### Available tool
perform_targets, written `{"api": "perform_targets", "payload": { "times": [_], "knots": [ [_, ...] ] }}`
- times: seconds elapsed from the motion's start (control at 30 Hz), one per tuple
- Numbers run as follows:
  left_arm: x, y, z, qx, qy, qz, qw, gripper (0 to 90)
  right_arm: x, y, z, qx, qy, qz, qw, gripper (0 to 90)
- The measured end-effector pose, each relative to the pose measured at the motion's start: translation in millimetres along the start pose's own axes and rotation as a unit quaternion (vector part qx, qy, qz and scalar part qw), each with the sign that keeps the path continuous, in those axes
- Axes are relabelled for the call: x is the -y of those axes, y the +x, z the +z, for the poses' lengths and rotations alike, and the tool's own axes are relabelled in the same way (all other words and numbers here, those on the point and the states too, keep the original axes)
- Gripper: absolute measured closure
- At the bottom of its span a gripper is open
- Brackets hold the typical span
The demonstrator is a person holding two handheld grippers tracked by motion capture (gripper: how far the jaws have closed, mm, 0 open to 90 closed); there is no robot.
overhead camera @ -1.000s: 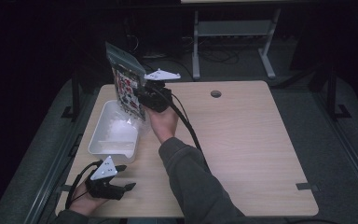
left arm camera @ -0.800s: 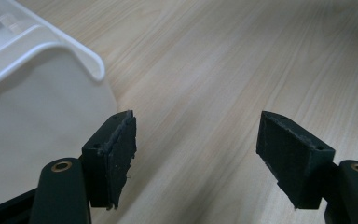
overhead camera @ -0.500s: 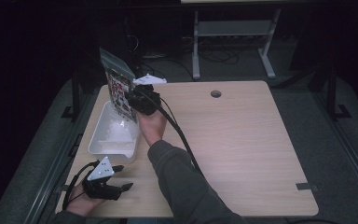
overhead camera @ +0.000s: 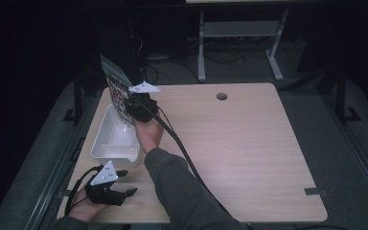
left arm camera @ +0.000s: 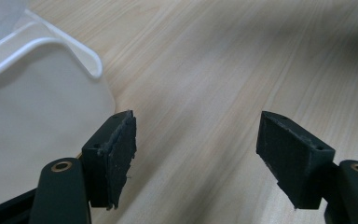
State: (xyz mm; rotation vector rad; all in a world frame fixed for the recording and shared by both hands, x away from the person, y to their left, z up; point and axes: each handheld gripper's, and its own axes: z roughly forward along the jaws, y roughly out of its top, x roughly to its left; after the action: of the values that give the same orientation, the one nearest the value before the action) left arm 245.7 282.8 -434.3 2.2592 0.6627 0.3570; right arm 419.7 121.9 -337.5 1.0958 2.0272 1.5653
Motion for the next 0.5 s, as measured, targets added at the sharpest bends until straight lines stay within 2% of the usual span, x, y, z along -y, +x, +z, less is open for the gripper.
{"api": "perform_targets", "payload": {
  "times": [0.2,0.5],
  "knots": [
    [0.1,0.3,0.4,0.001,0.0,0.001,1.0,27.8,7.4,5.2,6.8,0.007,0.003,-0.003,1.0,75.2],
    [0.2,0.1,1.0,0.001,0.0,0.0,1.0,27.8,20.5,6.8,13.6,0.016,0.004,0.018,0.9997,75.2]
  ]
}}
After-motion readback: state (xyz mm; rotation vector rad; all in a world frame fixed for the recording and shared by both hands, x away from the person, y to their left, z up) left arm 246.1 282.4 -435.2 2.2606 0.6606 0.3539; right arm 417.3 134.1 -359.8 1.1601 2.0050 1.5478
